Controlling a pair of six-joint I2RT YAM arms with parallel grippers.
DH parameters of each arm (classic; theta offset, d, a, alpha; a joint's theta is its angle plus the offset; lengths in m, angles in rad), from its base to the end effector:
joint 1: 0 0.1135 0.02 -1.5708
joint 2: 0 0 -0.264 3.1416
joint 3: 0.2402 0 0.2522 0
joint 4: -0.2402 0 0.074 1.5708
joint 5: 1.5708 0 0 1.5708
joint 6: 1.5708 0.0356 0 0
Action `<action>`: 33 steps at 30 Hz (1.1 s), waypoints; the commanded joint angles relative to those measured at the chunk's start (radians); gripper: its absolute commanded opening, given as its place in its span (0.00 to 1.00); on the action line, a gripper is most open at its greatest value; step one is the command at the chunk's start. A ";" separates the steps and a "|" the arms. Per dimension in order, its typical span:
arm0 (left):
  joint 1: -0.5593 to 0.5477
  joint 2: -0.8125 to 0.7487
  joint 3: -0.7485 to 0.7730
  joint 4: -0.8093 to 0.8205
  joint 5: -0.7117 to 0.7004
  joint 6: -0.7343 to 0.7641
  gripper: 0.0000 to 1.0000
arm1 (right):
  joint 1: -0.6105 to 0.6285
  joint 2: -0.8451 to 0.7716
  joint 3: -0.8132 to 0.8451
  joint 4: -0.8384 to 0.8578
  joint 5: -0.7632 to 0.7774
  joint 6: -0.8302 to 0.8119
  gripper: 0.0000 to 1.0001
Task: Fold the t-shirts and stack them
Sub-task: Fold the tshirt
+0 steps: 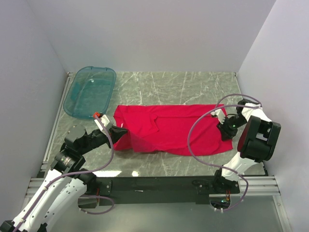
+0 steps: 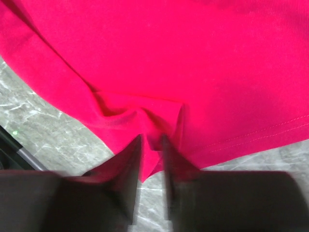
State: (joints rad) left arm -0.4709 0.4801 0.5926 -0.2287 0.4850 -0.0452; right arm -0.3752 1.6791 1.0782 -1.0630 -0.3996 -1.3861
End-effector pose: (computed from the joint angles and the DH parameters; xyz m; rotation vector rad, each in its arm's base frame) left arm 0.1059 -0.0725 0.3103 0.7233 1.5790 -0.7909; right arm 0.2606 -0.0877 0.1806 -1.3586 2.5107 0.4706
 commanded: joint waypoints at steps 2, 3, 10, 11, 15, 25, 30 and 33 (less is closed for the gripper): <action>0.003 -0.005 -0.007 0.052 0.020 -0.004 0.01 | 0.004 -0.001 0.005 0.000 -0.001 0.001 0.08; 0.003 -0.005 -0.007 0.052 0.018 -0.004 0.01 | 0.004 -0.019 0.006 -0.005 -0.010 0.001 0.01; 0.003 -0.005 -0.007 0.051 0.017 -0.004 0.01 | -0.044 -0.156 0.074 -0.116 -0.128 -0.036 0.00; 0.003 -0.008 -0.007 0.049 0.015 -0.004 0.01 | -0.047 -0.173 0.083 -0.133 -0.139 -0.040 0.00; 0.003 -0.012 -0.007 0.051 0.012 -0.004 0.00 | -0.065 -0.248 0.121 -0.204 -0.174 -0.056 0.00; 0.003 -0.052 -0.005 0.038 -0.048 -0.008 0.01 | -0.109 -0.285 0.126 -0.196 -0.179 -0.022 0.00; 0.003 -0.092 0.004 0.054 -0.095 -0.033 0.00 | -0.148 -0.298 0.101 -0.163 -0.191 -0.001 0.00; 0.003 -0.090 0.024 0.046 -0.126 -0.044 0.01 | -0.156 -0.311 0.066 -0.096 -0.182 0.061 0.00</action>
State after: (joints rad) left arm -0.4709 0.3939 0.5926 -0.2264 0.4103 -0.0643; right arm -0.5186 1.4097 1.1675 -1.2228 -0.5694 -1.3804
